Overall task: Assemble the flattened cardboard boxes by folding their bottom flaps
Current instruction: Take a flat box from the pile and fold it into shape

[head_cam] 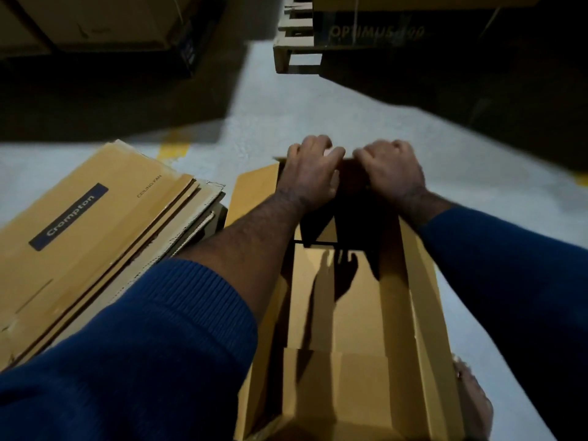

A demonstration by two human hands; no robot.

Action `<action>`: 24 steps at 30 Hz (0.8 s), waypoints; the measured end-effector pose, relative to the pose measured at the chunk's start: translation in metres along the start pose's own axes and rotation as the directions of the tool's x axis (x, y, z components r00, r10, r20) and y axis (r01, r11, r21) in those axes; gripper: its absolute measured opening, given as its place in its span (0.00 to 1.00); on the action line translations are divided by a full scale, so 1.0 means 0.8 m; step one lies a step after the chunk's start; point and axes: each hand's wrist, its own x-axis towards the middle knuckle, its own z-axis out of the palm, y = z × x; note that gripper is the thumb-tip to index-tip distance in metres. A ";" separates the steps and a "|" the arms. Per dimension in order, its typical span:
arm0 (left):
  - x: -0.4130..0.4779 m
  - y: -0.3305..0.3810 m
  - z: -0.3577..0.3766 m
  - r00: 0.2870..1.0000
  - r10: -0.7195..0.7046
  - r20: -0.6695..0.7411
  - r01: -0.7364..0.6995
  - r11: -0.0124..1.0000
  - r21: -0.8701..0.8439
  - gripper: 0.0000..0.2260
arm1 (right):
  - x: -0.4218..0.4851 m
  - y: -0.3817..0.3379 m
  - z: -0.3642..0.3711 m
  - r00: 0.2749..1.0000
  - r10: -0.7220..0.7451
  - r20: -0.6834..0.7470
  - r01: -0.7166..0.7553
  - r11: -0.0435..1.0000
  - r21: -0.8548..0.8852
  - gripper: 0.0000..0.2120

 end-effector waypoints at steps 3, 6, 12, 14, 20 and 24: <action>0.006 0.001 -0.005 0.992 -0.087 -0.089 0.094 0.992 0.081 0.25 | 0.026 0.021 -0.023 0.960 0.210 -0.187 -0.224 0.973 -0.057 0.16; 0.009 -0.012 0.008 0.987 -0.153 0.040 0.150 0.986 0.079 0.29 | 0.038 0.040 -0.025 0.958 0.209 -0.195 -0.254 0.935 -0.247 0.08; 0.021 -0.070 0.066 0.876 -0.281 0.391 0.267 0.959 0.093 0.37 | 0.033 0.048 0.050 0.966 0.136 0.218 -0.119 0.989 -0.090 0.20; 0.026 -0.078 0.084 0.876 -0.245 0.415 0.222 0.970 0.104 0.32 | 0.027 0.048 0.073 0.914 0.138 0.381 -0.152 0.988 0.005 0.25; 0.050 -0.095 0.115 0.920 -0.248 0.303 0.256 0.967 0.014 0.17 | 0.049 0.061 0.094 0.958 0.095 0.271 -0.097 0.995 -0.009 0.10; 0.060 -0.105 0.121 0.935 -0.253 0.248 0.245 0.967 0.063 0.08 | 0.053 0.064 0.101 0.963 0.033 0.266 -0.018 0.998 -0.055 0.08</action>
